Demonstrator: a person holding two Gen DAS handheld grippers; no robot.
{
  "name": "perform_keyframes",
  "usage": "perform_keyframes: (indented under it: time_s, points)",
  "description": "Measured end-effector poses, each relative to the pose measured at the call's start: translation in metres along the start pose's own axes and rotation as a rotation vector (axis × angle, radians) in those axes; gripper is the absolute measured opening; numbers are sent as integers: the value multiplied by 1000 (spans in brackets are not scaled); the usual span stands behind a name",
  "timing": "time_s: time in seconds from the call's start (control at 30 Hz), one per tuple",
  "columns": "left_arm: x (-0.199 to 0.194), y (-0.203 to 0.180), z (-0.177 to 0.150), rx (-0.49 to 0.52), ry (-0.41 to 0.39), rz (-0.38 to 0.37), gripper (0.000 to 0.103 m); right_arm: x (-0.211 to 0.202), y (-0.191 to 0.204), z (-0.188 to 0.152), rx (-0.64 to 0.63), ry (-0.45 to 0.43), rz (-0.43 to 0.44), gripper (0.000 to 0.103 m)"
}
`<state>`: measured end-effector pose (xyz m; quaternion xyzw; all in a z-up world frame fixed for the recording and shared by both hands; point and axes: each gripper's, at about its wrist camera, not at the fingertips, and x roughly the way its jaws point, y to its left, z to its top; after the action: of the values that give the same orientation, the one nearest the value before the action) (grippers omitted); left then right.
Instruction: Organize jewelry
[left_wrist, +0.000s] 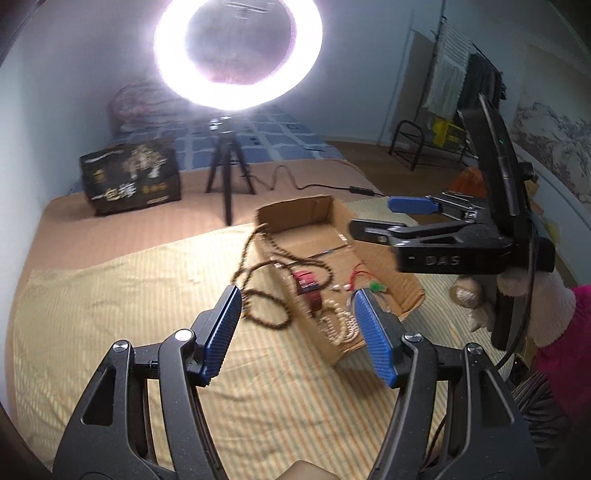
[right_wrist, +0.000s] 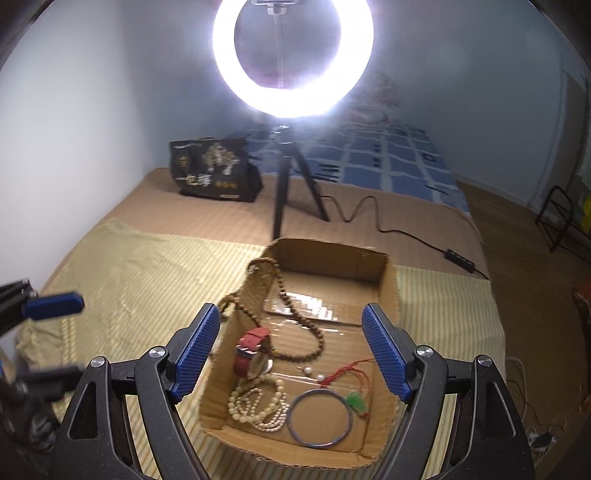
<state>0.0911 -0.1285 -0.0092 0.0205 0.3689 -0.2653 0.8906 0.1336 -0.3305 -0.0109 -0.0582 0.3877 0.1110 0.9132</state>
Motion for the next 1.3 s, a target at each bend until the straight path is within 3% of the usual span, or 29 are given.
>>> perform_keyframes:
  time_s: [0.17, 0.37, 0.4, 0.47, 0.73, 1.3]
  points:
    - [-14, 35, -7, -67, 2, 34, 65, 10, 10, 1, 5, 47, 100, 79]
    - [-27, 61, -10, -126, -17, 49, 65, 31, 31, 2, -89, 99, 88, 77]
    - [-29, 63, -10, -132, -21, 48, 65, 37, 34, 2, -100, 113, 91, 73]
    - [-31, 64, -9, -139, -26, 42, 65, 48, 38, 1, -119, 145, 97, 55]
    - [-34, 70, -6, -151, -31, 25, 65, 77, 61, -2, -256, 222, 60, 34]
    - [-36, 75, -4, -183, -33, -14, 65, 130, 74, 8, -335, 328, -9, 25]
